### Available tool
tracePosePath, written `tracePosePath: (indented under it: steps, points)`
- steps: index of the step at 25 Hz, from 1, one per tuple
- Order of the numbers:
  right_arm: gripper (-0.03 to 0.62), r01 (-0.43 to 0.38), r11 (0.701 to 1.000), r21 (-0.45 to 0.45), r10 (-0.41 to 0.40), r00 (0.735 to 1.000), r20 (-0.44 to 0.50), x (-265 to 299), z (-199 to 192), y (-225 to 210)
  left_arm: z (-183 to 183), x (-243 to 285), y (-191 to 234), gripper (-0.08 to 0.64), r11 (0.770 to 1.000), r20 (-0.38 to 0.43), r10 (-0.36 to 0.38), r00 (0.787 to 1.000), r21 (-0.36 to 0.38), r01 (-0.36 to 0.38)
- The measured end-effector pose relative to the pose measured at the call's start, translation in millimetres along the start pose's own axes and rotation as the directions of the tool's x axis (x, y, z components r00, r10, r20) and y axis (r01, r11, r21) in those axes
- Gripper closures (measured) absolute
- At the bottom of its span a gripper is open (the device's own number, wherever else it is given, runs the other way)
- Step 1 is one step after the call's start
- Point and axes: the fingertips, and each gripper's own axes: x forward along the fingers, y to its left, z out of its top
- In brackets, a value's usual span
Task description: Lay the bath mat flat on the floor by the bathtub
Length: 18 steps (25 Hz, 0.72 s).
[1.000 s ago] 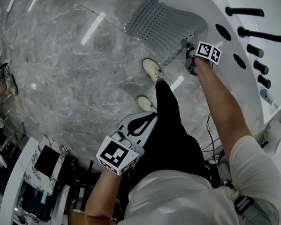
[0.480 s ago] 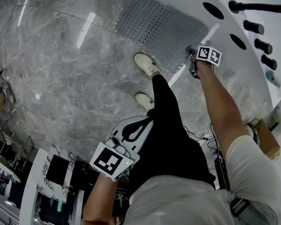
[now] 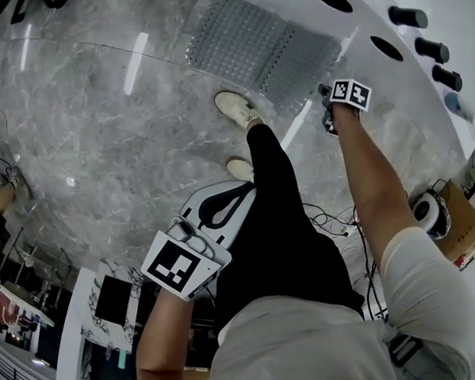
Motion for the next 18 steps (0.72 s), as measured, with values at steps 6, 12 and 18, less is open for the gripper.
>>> tracePosePath:
  steps: [6, 12, 18]
  points:
    - [0.508, 0.021, 0.999, 0.029, -0.022, 1.0, 0.018, -33, -25, -18, 5, -8, -14, 0.541, 0.999, 0.001, -0.005, 1.0, 0.032, 0.005]
    - [0.523, -0.014, 1.0, 0.019, 0.013, 0.999, 0.042, -71, -40, -7, 16, -20, -45, 0.541, 0.996, 0.012, -0.019, 1.0, 0.083, 0.018]
    - [0.533, -0.045, 0.999, -0.025, 0.047, 0.996, 0.073, -107, -34, 14, 34, -35, -68, 0.541, 0.988, 0.031, -0.024, 0.999, 0.151, 0.019]
